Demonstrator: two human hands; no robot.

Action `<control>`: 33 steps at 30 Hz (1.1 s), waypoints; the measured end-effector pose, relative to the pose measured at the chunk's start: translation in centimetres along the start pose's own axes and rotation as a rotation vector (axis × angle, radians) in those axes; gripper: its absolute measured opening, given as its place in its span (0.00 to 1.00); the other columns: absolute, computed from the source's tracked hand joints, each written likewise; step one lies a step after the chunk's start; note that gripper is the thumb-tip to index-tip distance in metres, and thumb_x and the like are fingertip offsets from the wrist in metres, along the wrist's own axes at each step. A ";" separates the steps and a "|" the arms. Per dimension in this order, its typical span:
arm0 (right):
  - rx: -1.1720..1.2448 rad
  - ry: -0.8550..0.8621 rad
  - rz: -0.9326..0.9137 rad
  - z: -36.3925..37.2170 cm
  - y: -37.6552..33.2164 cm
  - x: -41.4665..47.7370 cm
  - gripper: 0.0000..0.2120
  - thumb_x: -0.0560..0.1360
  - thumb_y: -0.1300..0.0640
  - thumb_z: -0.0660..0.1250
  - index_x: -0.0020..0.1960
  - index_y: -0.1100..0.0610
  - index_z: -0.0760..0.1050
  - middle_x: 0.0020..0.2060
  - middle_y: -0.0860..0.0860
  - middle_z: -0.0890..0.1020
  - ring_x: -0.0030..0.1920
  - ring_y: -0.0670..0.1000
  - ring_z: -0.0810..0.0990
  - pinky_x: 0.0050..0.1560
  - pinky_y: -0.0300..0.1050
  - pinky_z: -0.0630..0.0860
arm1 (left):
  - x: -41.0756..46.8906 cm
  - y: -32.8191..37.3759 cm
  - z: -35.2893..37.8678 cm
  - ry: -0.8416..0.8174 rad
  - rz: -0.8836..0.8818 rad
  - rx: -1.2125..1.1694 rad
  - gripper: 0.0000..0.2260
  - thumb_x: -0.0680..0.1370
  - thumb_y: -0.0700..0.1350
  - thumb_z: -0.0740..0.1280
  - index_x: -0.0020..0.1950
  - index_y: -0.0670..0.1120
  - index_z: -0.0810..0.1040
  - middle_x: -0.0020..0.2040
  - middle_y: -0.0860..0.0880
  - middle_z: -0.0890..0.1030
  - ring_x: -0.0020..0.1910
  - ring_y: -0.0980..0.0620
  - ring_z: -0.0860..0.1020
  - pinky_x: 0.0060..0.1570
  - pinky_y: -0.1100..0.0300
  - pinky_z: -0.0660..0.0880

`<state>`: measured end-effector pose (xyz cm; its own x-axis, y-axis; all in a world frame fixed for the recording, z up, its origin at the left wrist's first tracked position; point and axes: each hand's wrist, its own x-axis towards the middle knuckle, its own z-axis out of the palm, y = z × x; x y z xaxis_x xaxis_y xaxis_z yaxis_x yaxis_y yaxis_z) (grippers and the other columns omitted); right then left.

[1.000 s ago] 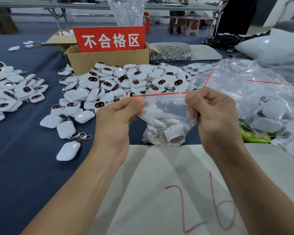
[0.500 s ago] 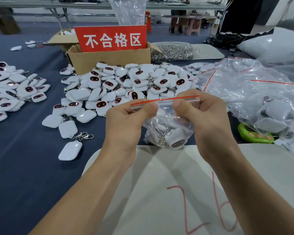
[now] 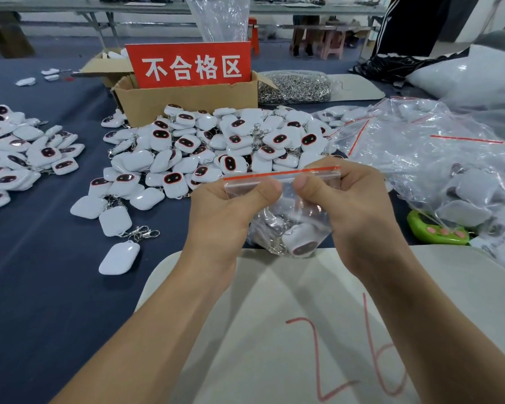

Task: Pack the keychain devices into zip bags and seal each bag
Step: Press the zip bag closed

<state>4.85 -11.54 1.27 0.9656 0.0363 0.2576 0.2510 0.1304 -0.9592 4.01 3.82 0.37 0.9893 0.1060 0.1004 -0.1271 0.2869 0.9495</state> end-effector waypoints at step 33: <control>0.068 0.021 0.044 0.1 0.4 0.2 0.03 0.67 0.64 0.72 0.37 0.63 0.81 0.28 0.56 0.79 0.29 0.53 0.77 0.32 0.39 0.74 | 0.0 -0.6 0.1 0.084 0.019 -0.019 0.05 0.73 0.33 0.75 0.43 0.41 0.87 0.43 0.42 0.88 0.42 0.47 0.86 0.42 0.57 0.82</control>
<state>5.18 -11.40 0.91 0.9769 0.0232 0.2124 0.2039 0.1959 -0.9592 4.10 3.62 -0.15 0.9772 0.1911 0.0925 -0.1481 0.3019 0.9418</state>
